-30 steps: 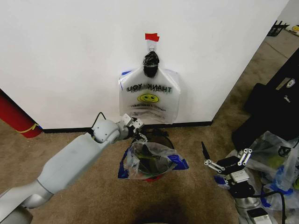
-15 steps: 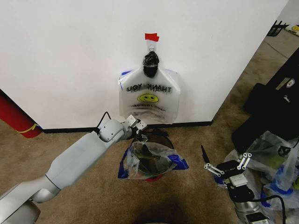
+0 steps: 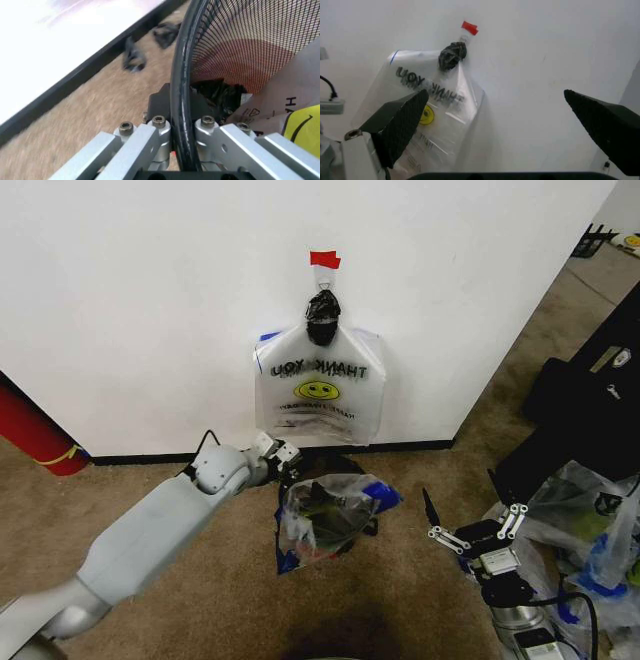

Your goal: Pick up the garbage bag from the wall and place it over the trash bin.

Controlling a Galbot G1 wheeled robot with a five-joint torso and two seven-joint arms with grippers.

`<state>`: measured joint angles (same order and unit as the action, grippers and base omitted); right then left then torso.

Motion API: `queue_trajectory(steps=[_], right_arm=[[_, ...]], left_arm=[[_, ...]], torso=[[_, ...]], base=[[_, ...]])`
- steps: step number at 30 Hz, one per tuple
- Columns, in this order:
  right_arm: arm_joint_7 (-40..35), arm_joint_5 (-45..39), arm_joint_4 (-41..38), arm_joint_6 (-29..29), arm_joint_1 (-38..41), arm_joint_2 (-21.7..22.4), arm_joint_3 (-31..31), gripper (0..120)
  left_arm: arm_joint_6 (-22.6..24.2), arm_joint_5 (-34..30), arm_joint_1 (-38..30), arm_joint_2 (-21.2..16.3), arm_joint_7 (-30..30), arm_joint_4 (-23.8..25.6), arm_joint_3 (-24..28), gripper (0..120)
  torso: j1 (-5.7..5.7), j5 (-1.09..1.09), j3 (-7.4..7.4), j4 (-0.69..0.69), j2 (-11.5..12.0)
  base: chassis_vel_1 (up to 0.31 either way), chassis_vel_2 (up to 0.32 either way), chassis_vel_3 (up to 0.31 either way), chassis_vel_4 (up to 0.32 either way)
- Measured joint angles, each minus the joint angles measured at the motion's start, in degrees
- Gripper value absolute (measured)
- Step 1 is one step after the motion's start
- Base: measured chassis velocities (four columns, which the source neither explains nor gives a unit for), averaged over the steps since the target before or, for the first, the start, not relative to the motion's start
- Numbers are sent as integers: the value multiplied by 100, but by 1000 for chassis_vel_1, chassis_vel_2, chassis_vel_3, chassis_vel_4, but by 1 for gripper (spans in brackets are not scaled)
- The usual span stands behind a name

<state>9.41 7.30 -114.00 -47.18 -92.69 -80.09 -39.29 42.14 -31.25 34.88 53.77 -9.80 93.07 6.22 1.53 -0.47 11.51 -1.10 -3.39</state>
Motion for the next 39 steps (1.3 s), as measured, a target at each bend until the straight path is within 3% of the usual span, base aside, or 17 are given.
queue_trajectory(steps=[6,8,11,12,13,16,19,25,29,31,33,39], right_arm=[[2,70,52,0,82,-38,77,100],[7,97,71,0,101,-61,116,100],[24,137,152,0,151,-102,182,100],[27,143,172,1,168,-110,191,100],[27,143,172,1,168,-110,191,100],[29,147,240,1,219,-155,197,100],[31,152,292,1,272,-148,221,100],[25,142,371,2,325,-37,227,100],[-29,113,399,4,333,48,175,100],[-42,110,399,4,330,59,170,100],[-76,106,400,4,312,93,157,100],[-87,108,402,4,306,100,145,100]], left_arm=[[-14,-1246,1123,-141,1457,808,-776,0],[-6,-1859,1511,-139,2221,1142,-1047,0],[-3,-3485,2118,-12,4029,1782,-1439,0],[-13,-3767,2249,39,4363,1906,-1515,0],[-13,-3767,2249,39,4363,1906,-1515,0],[-318,-4542,2719,263,5492,2369,-1648,0],[-577,-4814,3012,419,6024,2673,-1689,0],[-1295,-4522,3593,963,6377,3110,-1762,0],[-1810,-3233,3920,1508,6172,2970,-1772,0],[-1866,-3000,3955,1582,6124,2928,-1771,0],[-1999,-2321,4074,1828,5992,2828,-1745,0],[-2000,-2015,4212,2184,5965,2756,-1691,0]], torso=[[0,1,0,1,0],[0,0,0,2,0],[0,4,0,1,0],[0,3,0,0,0],[0,3,0,0,0],[-1,0,0,-3,0],[-1,5,0,0,0],[-1,4,0,0,0],[0,3,0,-1,0],[-1,2,0,0,0],[-1,3,0,1,0],[-1,3,0,0,0]], base=[[0,0,0,0],[0,0,0,0],[0,0,0,0],[0,0,0,0],[0,0,0,0],[0,0,0,0],[0,0,0,0],[0,0,0,0],[0,0,0,0],[0,0,0,0],[0,0,0,0],[0,0,0,0]])
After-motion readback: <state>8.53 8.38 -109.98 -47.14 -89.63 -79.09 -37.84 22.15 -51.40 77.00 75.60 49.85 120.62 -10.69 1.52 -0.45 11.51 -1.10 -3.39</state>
